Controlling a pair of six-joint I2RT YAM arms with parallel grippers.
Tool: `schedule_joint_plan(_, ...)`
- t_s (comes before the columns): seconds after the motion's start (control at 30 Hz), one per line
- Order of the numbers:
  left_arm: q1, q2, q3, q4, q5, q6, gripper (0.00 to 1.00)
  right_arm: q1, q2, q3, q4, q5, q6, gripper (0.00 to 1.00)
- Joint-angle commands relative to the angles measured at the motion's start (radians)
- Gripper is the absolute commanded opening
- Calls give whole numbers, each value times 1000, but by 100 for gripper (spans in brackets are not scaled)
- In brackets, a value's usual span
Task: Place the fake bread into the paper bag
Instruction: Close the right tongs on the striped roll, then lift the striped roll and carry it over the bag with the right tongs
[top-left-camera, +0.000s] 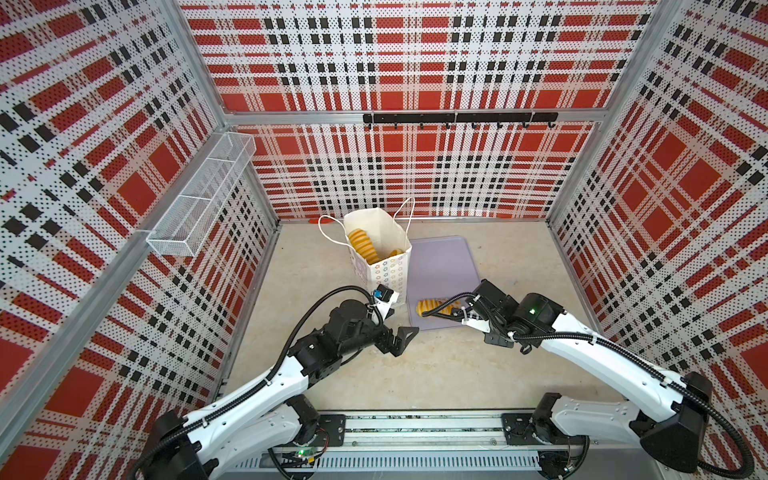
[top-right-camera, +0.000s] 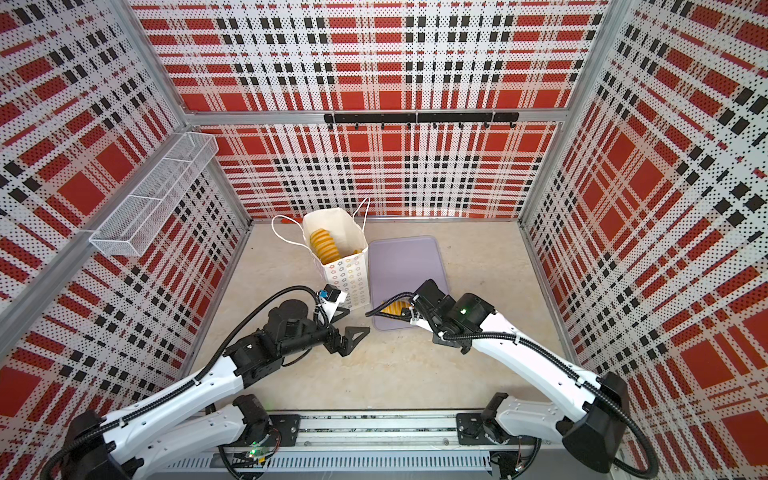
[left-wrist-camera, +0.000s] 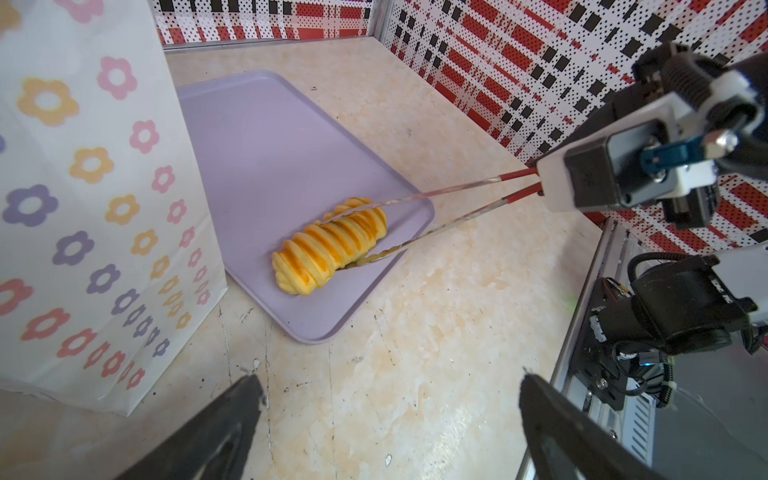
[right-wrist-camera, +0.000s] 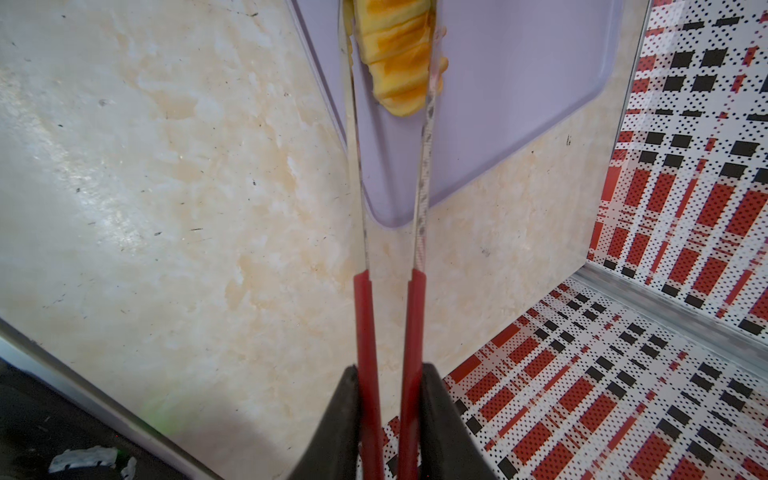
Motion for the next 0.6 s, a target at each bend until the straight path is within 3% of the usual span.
schedule_joint_plan(0.0, 6, -10, 23, 28, 13, 10, 100, 11, -4, 9, 7, 22, -18, 21)
schedule_joint_plan(0.27, 8, -14, 20, 29, 6, 5, 100, 13, -67, 15, 17, 21, 6, 19)
schedule_joint_plan(0.57, 36, -105, 4, 49, -17, -7, 100, 13, -252, 56, 9, -8, 74, 19)
